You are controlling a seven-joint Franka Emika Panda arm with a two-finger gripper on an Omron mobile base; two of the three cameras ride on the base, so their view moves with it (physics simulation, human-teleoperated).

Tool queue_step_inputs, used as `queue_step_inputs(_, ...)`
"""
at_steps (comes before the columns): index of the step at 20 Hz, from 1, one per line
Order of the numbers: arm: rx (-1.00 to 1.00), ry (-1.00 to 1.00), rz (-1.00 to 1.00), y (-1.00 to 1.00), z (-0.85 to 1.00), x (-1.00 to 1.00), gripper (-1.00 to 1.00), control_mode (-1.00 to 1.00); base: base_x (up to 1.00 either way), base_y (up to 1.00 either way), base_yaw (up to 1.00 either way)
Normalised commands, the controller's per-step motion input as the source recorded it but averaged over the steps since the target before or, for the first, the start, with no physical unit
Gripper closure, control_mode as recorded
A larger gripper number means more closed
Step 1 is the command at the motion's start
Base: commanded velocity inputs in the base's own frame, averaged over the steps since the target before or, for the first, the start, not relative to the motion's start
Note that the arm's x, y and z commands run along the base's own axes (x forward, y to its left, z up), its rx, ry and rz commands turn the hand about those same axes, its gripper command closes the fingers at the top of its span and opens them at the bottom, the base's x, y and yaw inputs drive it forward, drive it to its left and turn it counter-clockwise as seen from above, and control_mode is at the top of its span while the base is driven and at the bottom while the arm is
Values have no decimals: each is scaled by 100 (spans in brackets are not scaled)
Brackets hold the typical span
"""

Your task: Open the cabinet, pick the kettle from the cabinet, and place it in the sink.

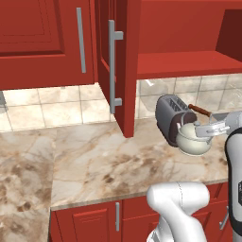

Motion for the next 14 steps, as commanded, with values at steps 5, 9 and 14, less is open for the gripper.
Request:
queue_step_inputs(5, 0, 0, 0, 0, 0, 0, 100, -100, 0, 0, 0)
queue_step_inputs(9, 0, 0, 0, 0, 0, 0, 100, -100, 0, 0, 0)
queue_step_inputs(14, 0, 0, 0, 0, 0, 0, 100, -100, 0, 0, 0)
